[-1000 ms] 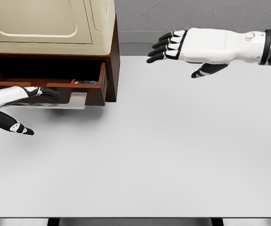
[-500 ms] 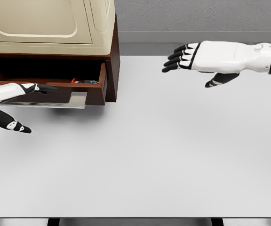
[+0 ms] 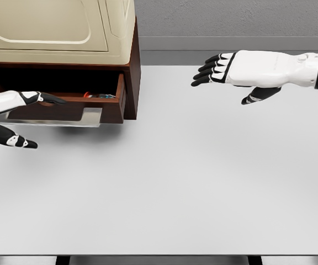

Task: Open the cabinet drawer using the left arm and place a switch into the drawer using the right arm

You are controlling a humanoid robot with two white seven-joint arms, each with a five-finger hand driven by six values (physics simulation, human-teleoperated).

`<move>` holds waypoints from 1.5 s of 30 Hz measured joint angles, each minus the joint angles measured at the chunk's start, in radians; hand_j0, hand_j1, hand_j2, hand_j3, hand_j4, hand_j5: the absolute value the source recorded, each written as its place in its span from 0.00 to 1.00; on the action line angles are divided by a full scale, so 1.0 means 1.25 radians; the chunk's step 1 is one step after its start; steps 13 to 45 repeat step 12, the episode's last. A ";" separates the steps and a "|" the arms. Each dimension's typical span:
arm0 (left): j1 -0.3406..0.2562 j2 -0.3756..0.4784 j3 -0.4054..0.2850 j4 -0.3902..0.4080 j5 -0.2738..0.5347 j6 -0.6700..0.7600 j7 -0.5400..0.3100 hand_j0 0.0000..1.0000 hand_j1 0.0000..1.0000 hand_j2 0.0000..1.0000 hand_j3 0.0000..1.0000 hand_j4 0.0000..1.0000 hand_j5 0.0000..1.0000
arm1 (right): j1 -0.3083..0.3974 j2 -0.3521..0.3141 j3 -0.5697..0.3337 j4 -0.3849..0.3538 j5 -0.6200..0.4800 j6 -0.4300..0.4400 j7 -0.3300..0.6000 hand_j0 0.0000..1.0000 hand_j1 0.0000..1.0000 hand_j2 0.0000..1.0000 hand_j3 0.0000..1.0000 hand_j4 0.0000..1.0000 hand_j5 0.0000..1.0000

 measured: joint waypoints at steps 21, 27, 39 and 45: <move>0.004 -0.006 0.080 -0.065 -0.014 -0.014 -0.049 0.93 0.93 0.93 0.93 0.93 0.93 | -0.001 0.009 0.000 0.005 0.000 0.000 0.000 1.00 1.00 1.00 1.00 1.00 1.00; 0.004 -0.006 0.080 -0.065 -0.014 -0.014 -0.049 0.93 0.93 0.93 0.93 0.93 0.93 | -0.001 0.009 0.000 0.005 0.000 0.000 0.000 1.00 1.00 1.00 1.00 1.00 1.00; 0.004 -0.006 0.080 -0.065 -0.014 -0.014 -0.049 0.93 0.93 0.93 0.93 0.93 0.93 | -0.001 0.009 0.000 0.005 0.000 0.000 0.000 1.00 1.00 1.00 1.00 1.00 1.00; 0.004 -0.006 0.080 -0.065 -0.014 -0.014 -0.049 0.93 0.93 0.93 0.93 0.93 0.93 | -0.001 0.009 0.000 0.005 0.000 0.000 0.000 1.00 1.00 1.00 1.00 1.00 1.00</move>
